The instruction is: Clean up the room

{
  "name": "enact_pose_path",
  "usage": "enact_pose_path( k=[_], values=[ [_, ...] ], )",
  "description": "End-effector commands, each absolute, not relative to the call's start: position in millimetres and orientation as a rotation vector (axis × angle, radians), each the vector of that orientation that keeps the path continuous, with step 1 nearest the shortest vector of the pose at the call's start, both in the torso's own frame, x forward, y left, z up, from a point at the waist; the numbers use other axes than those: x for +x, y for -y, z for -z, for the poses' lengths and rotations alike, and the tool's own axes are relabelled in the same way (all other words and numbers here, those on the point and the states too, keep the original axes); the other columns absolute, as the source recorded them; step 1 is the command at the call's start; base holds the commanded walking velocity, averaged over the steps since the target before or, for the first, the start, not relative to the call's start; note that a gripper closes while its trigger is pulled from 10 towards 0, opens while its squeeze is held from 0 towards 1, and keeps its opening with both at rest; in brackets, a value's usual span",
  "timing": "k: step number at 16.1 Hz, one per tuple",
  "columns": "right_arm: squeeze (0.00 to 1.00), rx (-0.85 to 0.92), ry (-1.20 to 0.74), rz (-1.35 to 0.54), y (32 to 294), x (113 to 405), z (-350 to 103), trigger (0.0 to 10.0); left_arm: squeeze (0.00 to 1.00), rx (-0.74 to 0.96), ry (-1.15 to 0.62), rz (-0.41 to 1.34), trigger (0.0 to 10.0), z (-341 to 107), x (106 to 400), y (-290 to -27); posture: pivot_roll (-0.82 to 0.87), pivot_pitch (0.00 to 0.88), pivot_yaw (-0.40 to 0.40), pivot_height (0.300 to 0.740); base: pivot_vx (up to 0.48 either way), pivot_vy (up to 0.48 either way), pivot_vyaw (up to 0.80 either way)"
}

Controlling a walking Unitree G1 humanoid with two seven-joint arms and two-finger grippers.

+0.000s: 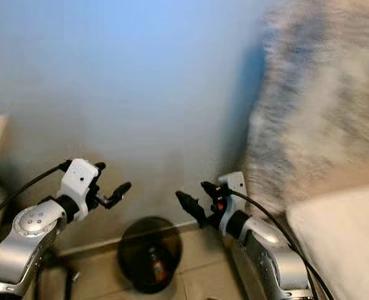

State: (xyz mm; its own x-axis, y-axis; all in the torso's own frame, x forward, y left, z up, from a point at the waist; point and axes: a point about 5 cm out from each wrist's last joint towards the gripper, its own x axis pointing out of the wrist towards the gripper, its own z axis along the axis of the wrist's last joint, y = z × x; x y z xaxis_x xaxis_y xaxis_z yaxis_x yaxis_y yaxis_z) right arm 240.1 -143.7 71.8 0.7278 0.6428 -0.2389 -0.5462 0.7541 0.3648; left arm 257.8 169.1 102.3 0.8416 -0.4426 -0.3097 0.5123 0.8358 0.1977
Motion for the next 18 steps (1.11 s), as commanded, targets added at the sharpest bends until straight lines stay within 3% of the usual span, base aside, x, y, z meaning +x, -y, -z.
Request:
enact_pose_path(
  k=[1, 11, 16, 18],
  values=[
    [0.00, 0.263, -0.351, -0.640, 146.3, 243.6, -74.2, 10.0, 0.00, 0.296, -0.248, 0.509, 10.0, -104.6, 260.2, -167.1, 0.04, 0.000, 0.008, 0.740, 0.000, 0.000, -0.59],
    [0.00, 0.264, -0.357, -0.600, 149.6, 244.9, -70.0, 10.0, 0.00, 0.216, -0.239, 0.388, 10.0, -103.2, 266.1, -165.9, 0.02, 0.000, 0.004, 0.740, 0.000, 0.000, -0.60],
    [0.00, 0.265, -0.362, -0.571, 148.9, 243.1, -67.1, 10.0, 0.00, 0.255, -0.228, 0.376, 10.0, -102.7, 264.8, -167.9, 0.02, 0.000, 0.002, 0.740, 0.000, 0.000, -0.60],
    [0.00, 0.267, -0.365, -0.568, 146.4, 241.6, -65.2, 10.0, 0.00, 0.266, -0.228, 0.363, 10.0, -102.9, 264.5, -170.1, 0.03, 0.000, 0.003, 0.740, 0.000, -0.480, -0.60]
  ],
)
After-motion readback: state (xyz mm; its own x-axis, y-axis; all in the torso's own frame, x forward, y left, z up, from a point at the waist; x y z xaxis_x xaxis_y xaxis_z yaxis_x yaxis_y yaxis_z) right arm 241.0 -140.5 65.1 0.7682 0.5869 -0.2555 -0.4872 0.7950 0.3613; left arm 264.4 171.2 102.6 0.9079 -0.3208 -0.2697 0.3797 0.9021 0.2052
